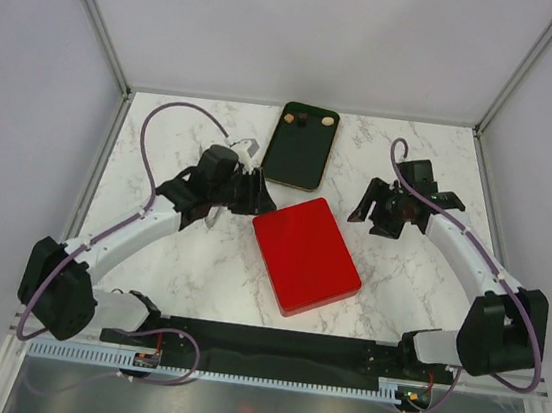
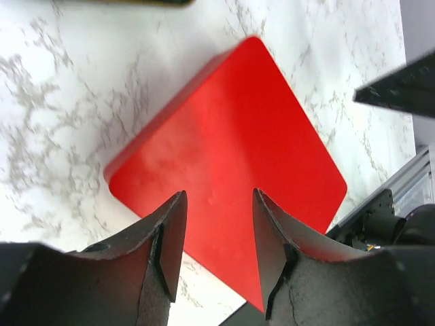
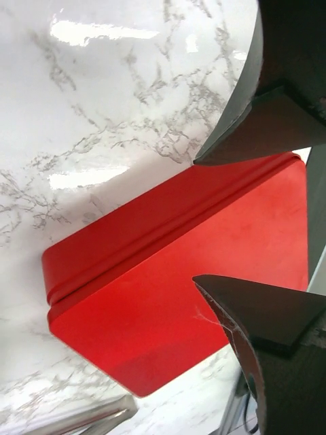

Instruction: Pack the chocolate

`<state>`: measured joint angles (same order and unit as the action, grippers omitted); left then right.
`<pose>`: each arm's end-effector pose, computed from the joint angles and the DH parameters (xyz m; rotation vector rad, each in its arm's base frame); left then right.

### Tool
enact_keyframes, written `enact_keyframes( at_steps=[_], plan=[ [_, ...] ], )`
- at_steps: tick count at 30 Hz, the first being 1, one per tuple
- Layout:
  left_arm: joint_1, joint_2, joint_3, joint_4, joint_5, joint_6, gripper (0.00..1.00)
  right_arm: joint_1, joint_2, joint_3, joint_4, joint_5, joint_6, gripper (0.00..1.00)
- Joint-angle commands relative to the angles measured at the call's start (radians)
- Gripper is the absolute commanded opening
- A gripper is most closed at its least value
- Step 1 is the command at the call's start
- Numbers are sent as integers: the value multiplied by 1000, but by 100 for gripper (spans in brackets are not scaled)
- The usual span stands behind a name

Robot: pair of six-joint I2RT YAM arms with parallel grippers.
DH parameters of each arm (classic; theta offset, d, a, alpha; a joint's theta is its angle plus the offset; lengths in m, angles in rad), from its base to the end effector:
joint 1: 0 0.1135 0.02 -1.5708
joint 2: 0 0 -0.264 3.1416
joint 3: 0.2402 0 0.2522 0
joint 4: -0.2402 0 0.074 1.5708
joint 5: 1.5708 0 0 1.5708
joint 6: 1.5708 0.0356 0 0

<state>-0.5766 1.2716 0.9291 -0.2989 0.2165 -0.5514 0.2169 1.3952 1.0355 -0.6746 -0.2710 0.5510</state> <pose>0.2307 -0.1592 0.2749 0.1563 2.3285 -0.8385 0.2710 0.0695 0.2503 0.3464 2.6577 0.6143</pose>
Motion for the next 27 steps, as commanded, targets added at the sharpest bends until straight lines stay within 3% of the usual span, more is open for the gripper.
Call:
enact_keyframes(
  at_steps=[1, 8, 11, 13, 16, 24, 25, 27],
  plan=[
    [61, 106, 105, -28, 50, 113, 50, 1, -134, -58, -40, 128, 209, 74],
    [67, 297, 249, -23, 101, 163, 49, 19, -312, -222, -39, 124, 357, 77],
    [67, 350, 252, -23, 101, 163, 49, 25, -309, -215, -25, 182, 239, 78],
    [67, 379, 252, -23, 101, 163, 49, 26, -279, -198, 39, 135, 115, 78],
    [66, 423, 258, -23, 101, 163, 49, 26, -239, -201, 134, -37, 64, 77],
    [67, 517, 283, -23, 101, 163, 49, 24, -153, -199, 135, -53, -5, 77],
    [67, 529, 287, -11, 268, 183, 48, 24, -150, -198, 135, -56, -14, 77],
    [67, 549, 295, 26, 276, 182, 40, 25, -144, -189, 135, -59, -45, 77]
  ],
)
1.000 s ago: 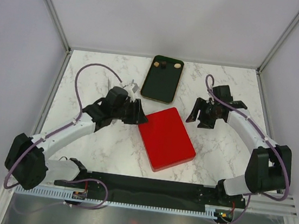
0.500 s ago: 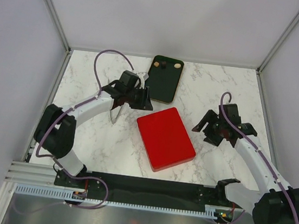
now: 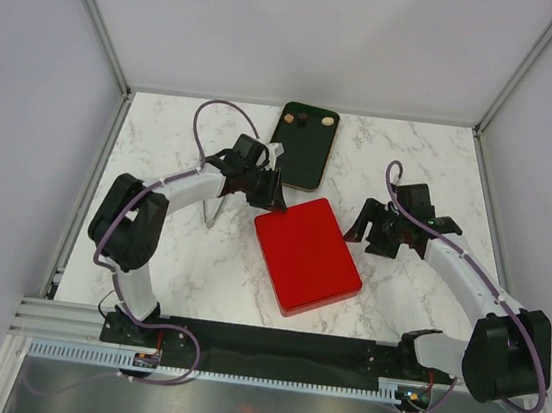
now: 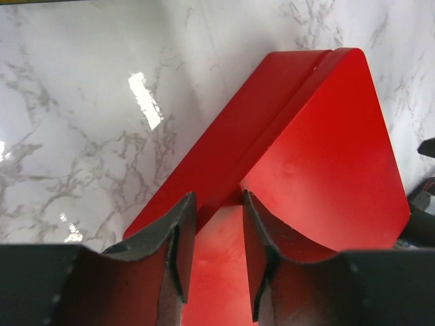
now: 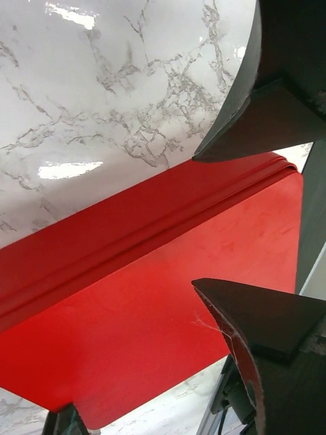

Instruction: Pack the chocolate

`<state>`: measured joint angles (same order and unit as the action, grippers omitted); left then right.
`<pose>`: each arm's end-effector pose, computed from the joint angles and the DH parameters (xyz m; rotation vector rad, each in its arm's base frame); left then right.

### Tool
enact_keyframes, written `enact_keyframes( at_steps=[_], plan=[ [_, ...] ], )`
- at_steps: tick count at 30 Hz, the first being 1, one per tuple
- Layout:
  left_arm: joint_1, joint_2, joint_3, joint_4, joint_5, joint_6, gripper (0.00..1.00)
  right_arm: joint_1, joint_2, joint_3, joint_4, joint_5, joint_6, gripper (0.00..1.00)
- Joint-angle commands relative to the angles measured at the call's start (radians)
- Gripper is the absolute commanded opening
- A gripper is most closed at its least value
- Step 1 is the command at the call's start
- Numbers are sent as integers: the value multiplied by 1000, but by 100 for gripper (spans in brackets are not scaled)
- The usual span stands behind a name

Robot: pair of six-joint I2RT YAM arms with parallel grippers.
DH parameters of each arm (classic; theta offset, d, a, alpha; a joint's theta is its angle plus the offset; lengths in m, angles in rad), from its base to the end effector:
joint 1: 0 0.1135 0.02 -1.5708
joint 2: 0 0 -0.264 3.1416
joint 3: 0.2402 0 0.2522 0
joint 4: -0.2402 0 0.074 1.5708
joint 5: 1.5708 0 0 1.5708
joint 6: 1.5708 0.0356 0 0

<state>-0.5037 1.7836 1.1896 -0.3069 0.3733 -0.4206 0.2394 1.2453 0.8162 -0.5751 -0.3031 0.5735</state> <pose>0.3255 -0.1942 0.2002 0.2765 2.5697 -0.8362 0.2319 0.0675 0.2252 0.3255 2.6408 0.6788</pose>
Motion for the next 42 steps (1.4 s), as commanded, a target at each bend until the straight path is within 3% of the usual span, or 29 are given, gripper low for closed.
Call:
enact_keyframes(
  at_steps=[1, 13, 23, 27, 28, 34, 39, 42],
  plan=[
    [-7, 40, 36, 32, 121, 49, 39, 1, 9, 35, 38, -34, -76, 77],
    [-7, 49, 15, 28, 130, 36, 34, 1, 80, 61, 17, -39, -130, 73],
    [-7, 66, 28, 28, 130, 36, 34, 1, 127, 66, 70, -165, -178, 67],
    [-6, 66, 90, -49, 66, 17, 30, 1, 144, 28, 106, -183, -146, 66],
    [-6, 63, 134, -70, 35, 20, 30, 1, 141, 20, 124, -183, -132, 66],
    [10, -93, 231, -228, -184, 42, 56, 1, 128, -8, 126, -171, -135, 66],
    [1, -294, 76, -244, -212, 29, 57, 1, 118, -48, 127, -166, -150, 66],
    [-7, -446, -205, -164, -109, -30, 57, 1, 102, -72, 136, -175, -143, 66]
  ],
)
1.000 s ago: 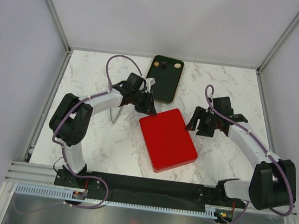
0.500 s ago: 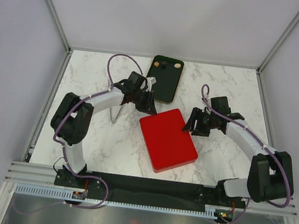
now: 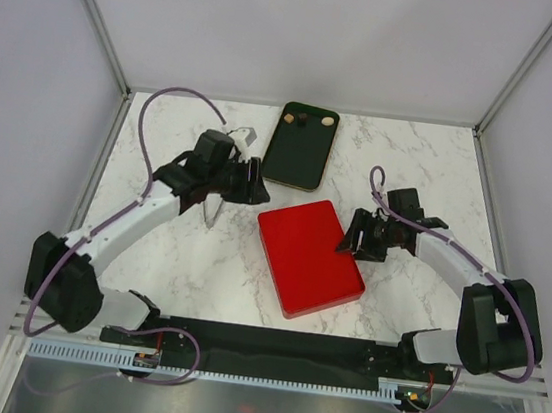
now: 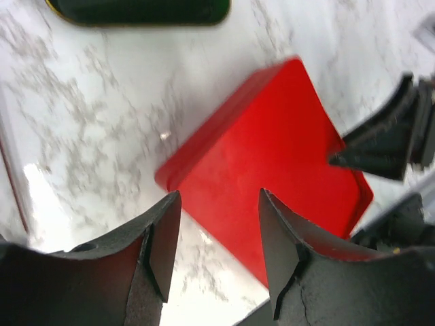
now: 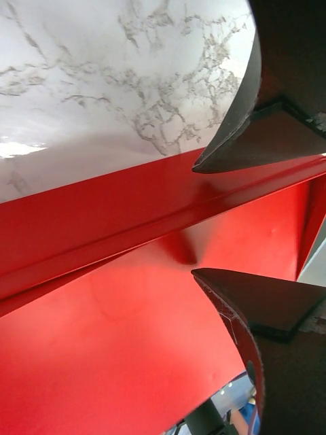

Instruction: Pack the chocolate

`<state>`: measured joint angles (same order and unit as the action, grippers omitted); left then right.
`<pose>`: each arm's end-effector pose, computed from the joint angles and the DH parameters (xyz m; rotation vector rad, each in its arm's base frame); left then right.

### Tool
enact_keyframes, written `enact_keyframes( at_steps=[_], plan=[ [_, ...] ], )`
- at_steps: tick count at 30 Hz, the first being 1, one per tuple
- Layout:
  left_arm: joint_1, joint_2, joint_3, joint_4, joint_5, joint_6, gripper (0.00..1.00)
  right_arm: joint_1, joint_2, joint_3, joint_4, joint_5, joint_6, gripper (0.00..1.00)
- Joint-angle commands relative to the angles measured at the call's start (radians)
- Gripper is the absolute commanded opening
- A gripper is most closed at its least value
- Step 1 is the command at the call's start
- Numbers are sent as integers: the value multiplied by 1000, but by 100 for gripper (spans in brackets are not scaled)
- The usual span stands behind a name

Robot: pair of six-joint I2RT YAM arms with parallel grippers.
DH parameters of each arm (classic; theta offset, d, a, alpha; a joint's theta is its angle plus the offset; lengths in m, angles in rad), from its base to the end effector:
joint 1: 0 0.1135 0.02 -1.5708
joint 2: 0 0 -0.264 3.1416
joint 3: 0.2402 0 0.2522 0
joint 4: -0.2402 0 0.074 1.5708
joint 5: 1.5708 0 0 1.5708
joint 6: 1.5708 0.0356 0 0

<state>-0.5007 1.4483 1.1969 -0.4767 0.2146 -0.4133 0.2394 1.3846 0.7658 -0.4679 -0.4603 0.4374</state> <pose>0.2781 -0.1608 0.3003 0.2190 2.3753 -0.7015 0.2437 0.0758 0.1860 0.1123 2.7230 0.8243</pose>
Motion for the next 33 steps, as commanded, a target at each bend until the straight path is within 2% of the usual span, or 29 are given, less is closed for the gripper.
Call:
enact_keyframes(
  at_steps=[1, 4, 7, 21, 27, 31, 33],
  plan=[
    [-12, -144, -274, 51, 95, -62, 57, 1, -44, -26, 34, -21, -2, 66],
    [-21, -253, -486, 278, 248, -195, 56, 1, -76, -59, 81, -61, 49, 66],
    [-36, -290, -576, 397, 266, -272, 55, 3, -113, -95, 136, -78, 107, 66],
    [-41, -140, -565, 447, 238, -265, 54, 3, -130, -85, 185, -104, 165, 66],
    [-41, -92, -559, 472, 244, -275, 50, 11, -165, -137, 290, -129, 262, 65],
    [-41, -49, -534, 472, 252, -268, 42, 15, -157, -138, 319, -140, 281, 64],
    [-41, -34, -528, 472, 264, -275, 41, 15, -156, -137, 318, -146, 274, 64]
  ],
)
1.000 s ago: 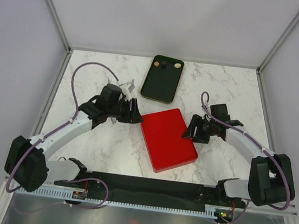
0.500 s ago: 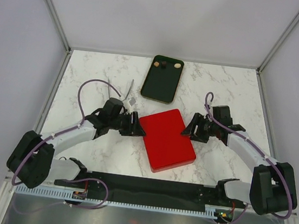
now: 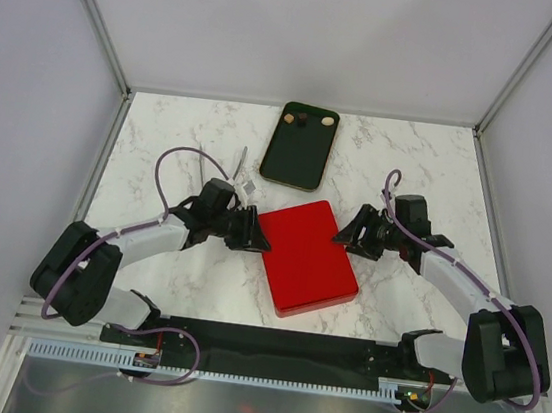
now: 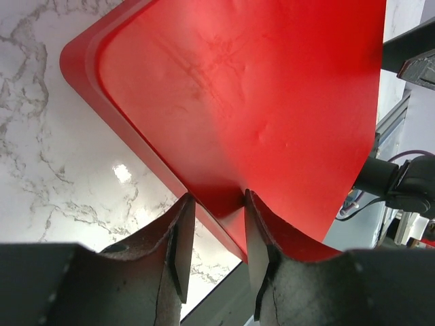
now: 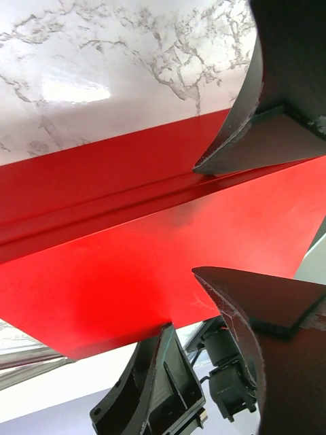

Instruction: Pack the chocolate

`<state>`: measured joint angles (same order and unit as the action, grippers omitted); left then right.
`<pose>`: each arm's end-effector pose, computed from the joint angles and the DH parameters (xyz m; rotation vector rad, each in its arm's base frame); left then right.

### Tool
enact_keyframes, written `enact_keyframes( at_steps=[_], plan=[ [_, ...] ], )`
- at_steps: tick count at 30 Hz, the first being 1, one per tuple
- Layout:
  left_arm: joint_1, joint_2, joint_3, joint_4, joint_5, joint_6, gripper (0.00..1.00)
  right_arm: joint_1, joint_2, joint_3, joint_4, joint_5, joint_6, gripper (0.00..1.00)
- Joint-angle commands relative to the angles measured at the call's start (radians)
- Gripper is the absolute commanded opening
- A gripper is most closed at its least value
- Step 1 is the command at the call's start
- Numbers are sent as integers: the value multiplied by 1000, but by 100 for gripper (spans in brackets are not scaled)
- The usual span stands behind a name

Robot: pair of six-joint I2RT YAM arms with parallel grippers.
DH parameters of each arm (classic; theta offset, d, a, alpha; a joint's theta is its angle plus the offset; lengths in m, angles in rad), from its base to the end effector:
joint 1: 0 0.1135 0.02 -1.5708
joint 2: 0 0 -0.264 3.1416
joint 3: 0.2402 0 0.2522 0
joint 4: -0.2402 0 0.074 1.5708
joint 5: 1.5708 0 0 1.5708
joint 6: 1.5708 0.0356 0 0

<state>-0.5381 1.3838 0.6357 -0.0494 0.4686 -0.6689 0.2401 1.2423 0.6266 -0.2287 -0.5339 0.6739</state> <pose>0.2194 -0.1497 0.1746 0.0805 2.5564 -1.0885 0.2278 0.0744 0.1927 0.2868 2.5195 1.0420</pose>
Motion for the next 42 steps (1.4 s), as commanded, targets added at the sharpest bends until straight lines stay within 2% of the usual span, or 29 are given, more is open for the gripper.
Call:
enact_keyframes(
  at_steps=[1, 16, 27, 36, 42],
  plan=[
    [-3, 29, 35, 45, 16, -27, 40, 15, -17, 5, 77, -81, 36, 64],
    [-3, -65, 70, -63, 19, -41, 38, 15, -24, 70, 5, -138, -63, 60],
    [-3, -57, 55, -78, -1, -34, 34, 15, 8, 99, -46, -124, -141, 57],
    [1, -5, 61, -119, -53, -26, 26, 19, 6, 179, -199, 26, -241, 59],
    [27, -26, 33, -55, 22, -92, 20, 22, 14, 186, -224, 40, -275, 61]
  ],
)
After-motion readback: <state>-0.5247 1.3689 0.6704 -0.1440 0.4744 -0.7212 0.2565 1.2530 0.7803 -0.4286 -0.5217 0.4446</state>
